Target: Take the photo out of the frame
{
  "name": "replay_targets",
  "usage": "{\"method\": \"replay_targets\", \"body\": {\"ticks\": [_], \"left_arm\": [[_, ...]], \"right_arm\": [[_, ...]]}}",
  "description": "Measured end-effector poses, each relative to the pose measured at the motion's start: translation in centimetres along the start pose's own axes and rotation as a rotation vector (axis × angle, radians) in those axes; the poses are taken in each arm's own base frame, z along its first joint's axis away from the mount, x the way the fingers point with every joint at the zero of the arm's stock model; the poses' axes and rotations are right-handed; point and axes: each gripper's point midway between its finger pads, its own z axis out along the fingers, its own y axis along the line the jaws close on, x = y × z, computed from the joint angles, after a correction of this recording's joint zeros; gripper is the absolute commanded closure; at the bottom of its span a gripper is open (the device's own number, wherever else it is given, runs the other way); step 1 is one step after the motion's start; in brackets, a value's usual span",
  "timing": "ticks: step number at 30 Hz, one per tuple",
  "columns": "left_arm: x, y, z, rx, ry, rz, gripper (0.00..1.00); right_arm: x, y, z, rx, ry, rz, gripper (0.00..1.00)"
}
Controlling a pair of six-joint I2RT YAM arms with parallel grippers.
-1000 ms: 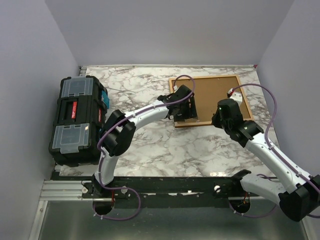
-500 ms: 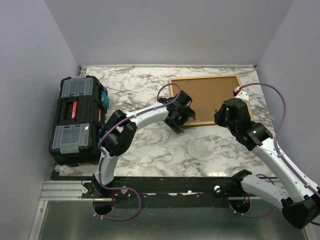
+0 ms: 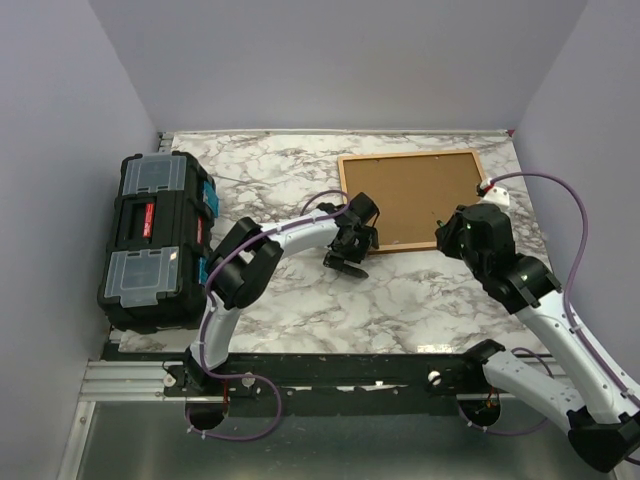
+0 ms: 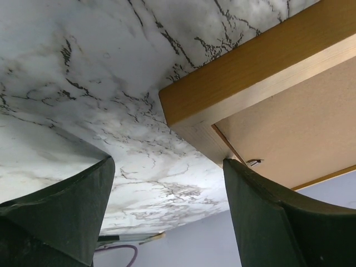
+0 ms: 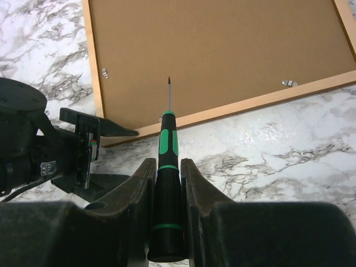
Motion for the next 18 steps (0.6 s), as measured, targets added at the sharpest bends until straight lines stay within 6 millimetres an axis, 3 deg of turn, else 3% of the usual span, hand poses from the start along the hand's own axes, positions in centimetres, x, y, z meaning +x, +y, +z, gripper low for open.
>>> {"method": "replay_targets", "body": {"ticks": [7, 13, 18], "left_arm": [[-0.9, -1.0, -0.1, 0.054, -0.058, -0.018, 0.17], [-1.4, -1.2, -0.3, 0.06, -0.072, -0.029, 0.26], [-1.2, -1.0, 0.2, 0.043, -0.057, -0.035, 0.39]], "right_arm": [[-0.3, -0.2, -0.7, -0.009, -0.016, -0.002, 1.0], [-0.3, -0.2, -0.8, -0.012, -0.018, -0.001, 1.0], [-0.3, -0.2, -0.8, -0.012, -0.018, -0.001, 1.0]]}}
